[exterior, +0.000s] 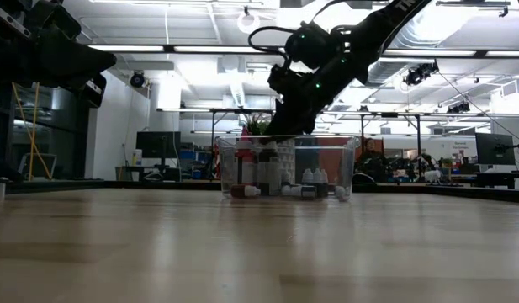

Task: Pick & Place food coloring
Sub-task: Put the large black food coloring bottle into the bin, then return to Home Position

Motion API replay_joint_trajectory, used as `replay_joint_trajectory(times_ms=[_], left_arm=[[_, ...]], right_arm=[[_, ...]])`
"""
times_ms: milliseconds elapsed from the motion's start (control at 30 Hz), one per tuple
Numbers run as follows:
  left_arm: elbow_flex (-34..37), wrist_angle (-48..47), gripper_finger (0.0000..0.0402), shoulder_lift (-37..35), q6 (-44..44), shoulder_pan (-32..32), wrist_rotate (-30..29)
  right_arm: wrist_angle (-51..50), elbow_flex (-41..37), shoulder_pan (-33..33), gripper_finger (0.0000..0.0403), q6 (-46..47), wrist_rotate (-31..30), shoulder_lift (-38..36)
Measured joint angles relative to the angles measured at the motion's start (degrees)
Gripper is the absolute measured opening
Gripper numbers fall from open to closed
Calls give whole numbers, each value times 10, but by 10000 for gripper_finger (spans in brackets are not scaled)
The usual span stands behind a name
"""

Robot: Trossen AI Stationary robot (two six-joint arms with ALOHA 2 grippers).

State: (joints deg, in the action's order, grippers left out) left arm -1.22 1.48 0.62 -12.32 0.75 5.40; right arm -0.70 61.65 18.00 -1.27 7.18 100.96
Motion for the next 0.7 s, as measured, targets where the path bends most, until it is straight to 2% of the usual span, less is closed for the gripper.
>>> replay_joint_trajectory(times_ms=[333, 533, 700], left_arm=[[0, 0, 0, 0, 0, 0, 0], [0, 0, 0, 0, 0, 0, 0], [0, 0, 0, 0, 0, 0, 0]], right_arm=[[19, 0, 7, 168, 4, -2, -29], [-25, -4, 21, 197, 13, 4, -71], [15, -90, 21, 197, 28, 56, -165]])
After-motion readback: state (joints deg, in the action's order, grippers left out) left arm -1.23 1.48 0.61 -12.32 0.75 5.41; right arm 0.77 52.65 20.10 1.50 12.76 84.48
